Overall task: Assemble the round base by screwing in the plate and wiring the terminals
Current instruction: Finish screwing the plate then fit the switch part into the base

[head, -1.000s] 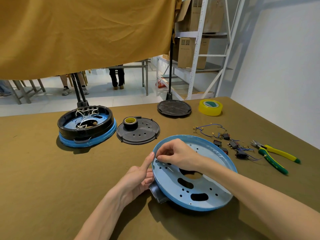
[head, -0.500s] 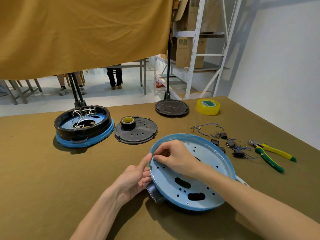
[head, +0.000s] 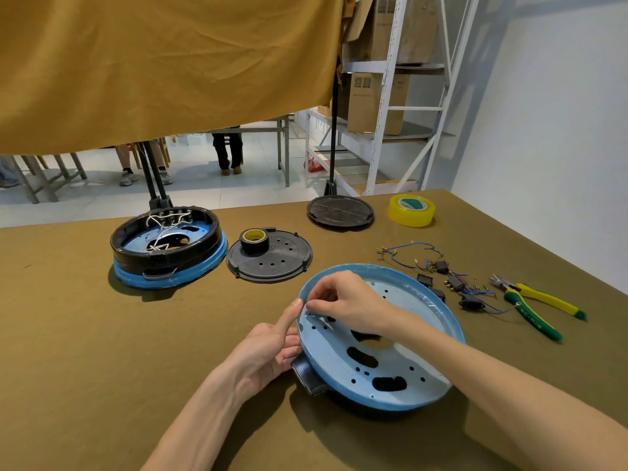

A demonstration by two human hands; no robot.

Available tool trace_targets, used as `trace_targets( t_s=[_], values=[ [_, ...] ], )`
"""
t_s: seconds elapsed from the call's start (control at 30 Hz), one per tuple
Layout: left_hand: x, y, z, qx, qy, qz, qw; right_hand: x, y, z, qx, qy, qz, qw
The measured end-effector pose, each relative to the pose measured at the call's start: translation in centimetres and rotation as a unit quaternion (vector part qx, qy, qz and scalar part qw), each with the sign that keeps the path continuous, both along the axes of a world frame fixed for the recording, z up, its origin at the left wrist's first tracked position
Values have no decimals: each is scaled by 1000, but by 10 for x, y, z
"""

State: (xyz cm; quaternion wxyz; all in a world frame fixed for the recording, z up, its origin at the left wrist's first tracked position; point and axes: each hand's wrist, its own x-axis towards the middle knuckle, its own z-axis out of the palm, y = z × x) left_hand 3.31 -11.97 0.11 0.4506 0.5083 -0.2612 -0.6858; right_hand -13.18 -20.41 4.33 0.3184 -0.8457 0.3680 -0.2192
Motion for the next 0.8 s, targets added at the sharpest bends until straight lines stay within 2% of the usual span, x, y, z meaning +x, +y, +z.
trace_targets(
  t_s=[0.13,0.3,0.43,0.63,0.8],
  values=[
    [-1,2,1,-7,-9,4,1000,5,5,-1,-22,-7,2,1000],
    [-3,0,-1,5,-10,14,1000,-2,-6,11,29,-89,-57,994],
    [1,1,-5,11,9,15,1000,-2,3,6,34,-71,-15,997],
    [1,-1,-6,10,3,7,1000,-2,5,9,84,-100,19,991],
    [3,3,0,19,25,-13,999,-3,4,9,69,-88,23,994]
  ],
)
